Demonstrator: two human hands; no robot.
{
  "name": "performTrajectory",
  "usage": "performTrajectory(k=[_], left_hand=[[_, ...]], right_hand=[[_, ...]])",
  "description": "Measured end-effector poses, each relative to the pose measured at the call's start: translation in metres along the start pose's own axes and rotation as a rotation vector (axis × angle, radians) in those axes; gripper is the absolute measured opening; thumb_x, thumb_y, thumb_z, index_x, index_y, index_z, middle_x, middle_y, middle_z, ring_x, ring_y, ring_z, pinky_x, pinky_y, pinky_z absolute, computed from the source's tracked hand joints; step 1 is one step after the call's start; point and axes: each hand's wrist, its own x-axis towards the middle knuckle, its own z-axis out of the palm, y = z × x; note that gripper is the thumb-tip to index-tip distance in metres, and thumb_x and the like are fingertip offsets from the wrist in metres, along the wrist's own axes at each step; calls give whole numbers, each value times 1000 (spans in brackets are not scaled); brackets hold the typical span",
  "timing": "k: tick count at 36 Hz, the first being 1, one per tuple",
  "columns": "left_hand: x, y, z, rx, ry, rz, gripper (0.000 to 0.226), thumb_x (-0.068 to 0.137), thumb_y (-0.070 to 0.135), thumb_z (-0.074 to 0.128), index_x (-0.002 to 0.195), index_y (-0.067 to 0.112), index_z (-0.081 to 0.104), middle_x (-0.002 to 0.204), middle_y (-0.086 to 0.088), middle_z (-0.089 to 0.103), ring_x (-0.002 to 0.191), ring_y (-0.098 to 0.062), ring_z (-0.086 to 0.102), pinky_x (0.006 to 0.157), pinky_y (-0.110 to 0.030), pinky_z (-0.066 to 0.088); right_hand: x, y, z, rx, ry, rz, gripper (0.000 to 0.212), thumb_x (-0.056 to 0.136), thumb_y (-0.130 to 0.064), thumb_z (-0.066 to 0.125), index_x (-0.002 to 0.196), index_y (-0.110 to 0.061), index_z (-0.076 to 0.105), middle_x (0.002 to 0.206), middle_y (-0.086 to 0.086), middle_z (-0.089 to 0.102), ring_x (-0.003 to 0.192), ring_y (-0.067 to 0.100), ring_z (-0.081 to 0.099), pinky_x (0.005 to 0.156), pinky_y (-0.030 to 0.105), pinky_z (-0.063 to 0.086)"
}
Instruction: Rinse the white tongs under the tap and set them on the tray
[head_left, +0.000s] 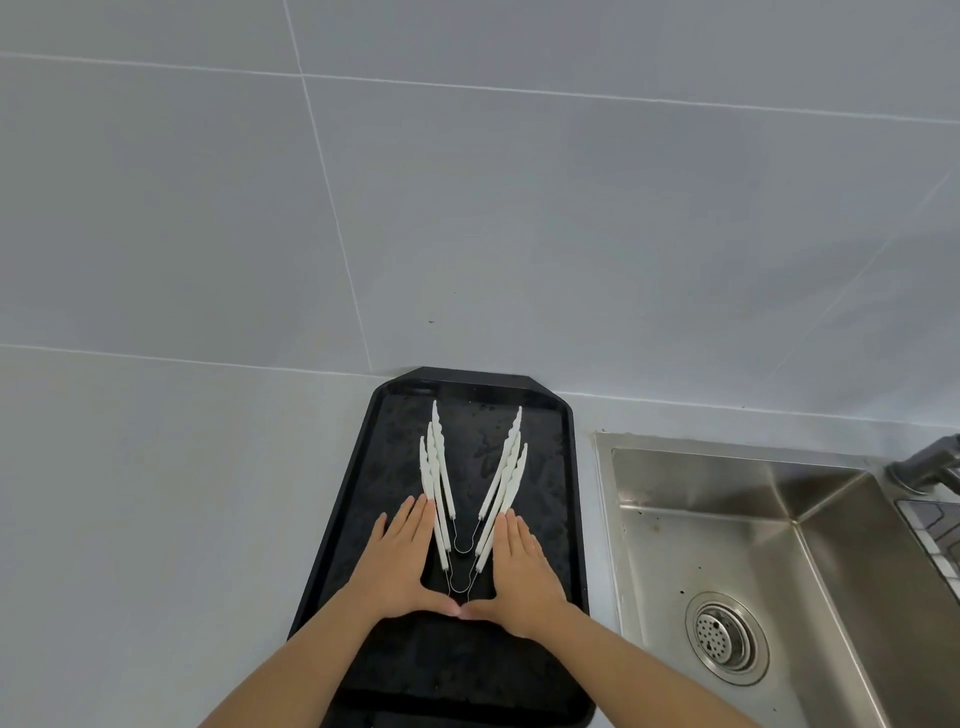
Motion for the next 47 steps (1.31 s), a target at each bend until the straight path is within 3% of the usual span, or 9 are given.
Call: performTrajectory(k=[12, 18, 32, 34, 36, 40, 44, 46, 47], left_hand=[[22, 2, -10, -49, 12, -45, 149, 25, 87, 18, 146, 8, -15, 158, -7, -13, 146, -21, -13, 118, -42, -4], [28, 3, -13, -21, 31, -47, 123, 68, 71, 56, 147, 7, -14, 158, -7, -13, 146, -22, -12, 119, -43, -3], [23, 6, -14, -17, 19, -55, 122, 69, 70, 56, 147, 8, -14, 158, -7, -14, 146, -22, -12, 119, -43, -3], [22, 7, -15, -22, 5, -62, 125, 65, 77, 50, 147, 8, -14, 158, -7, -14, 146, -22, -13, 119, -43, -3], [19, 7, -17, -28, 9, -53, 140, 42, 90, 29, 147, 9, -14, 158, -6, -14, 146, -22, -13, 118, -43, -3], [13, 5, -21, -11, 53, -30, 148, 22, 87, 10, 147, 12, -15, 158, -6, -16, 145, -23, -15, 118, -44, -4], [14, 0, -28, -13, 249, -73, 134, 38, 92, -9, 140, 5, -15, 153, -7, -14, 140, -25, -16, 115, -43, -1], [23, -7, -30, 120, 591, -58, 106, 74, 81, -5, 143, 3, 9, 148, -13, 26, 142, -29, 9, 115, -41, 10], [24, -9, -32, 154, 646, -56, 87, 86, 70, 1, 146, 9, 12, 141, -10, 41, 144, -29, 13, 117, -39, 7]], right_hand=[[21, 8, -22, -12, -17, -9, 118, 77, -58, 61, 145, -2, -18, 157, 11, -20, 145, 24, -18, 120, 37, -5], [26, 9, -26, -19, -22, 6, 119, 77, -58, 61, 145, -3, -19, 157, 11, -20, 145, 24, -17, 119, 38, -5], [20, 8, -28, -29, -31, -8, 116, 79, -56, 61, 145, -3, -18, 157, 11, -20, 146, 25, -17, 119, 38, -4], [17, 7, -28, -35, -30, -14, 116, 79, -56, 60, 145, -3, -18, 157, 11, -20, 145, 25, -17, 119, 38, -4], [14, 7, -30, -43, -28, -14, 113, 80, -56, 58, 146, -4, -18, 157, 11, -20, 145, 25, -17, 119, 39, -4], [7, 8, -35, -68, -28, -2, 100, 86, -59, 47, 148, -11, -15, 157, 10, -19, 145, 27, -18, 119, 43, -4], [-2, 11, -49, -60, -34, 25, 91, 84, -70, 30, 148, -23, -15, 157, 5, -21, 144, 28, -22, 116, 49, -9], [-10, 10, -63, -36, -3, 9, 107, 59, -85, 5, 147, -28, -16, 157, 3, -22, 143, 27, -24, 115, 51, -12], [-13, 10, -72, -6, 19, -12, 116, 45, -85, -4, 147, -30, -17, 156, 2, -23, 143, 26, -25, 114, 51, -13]])
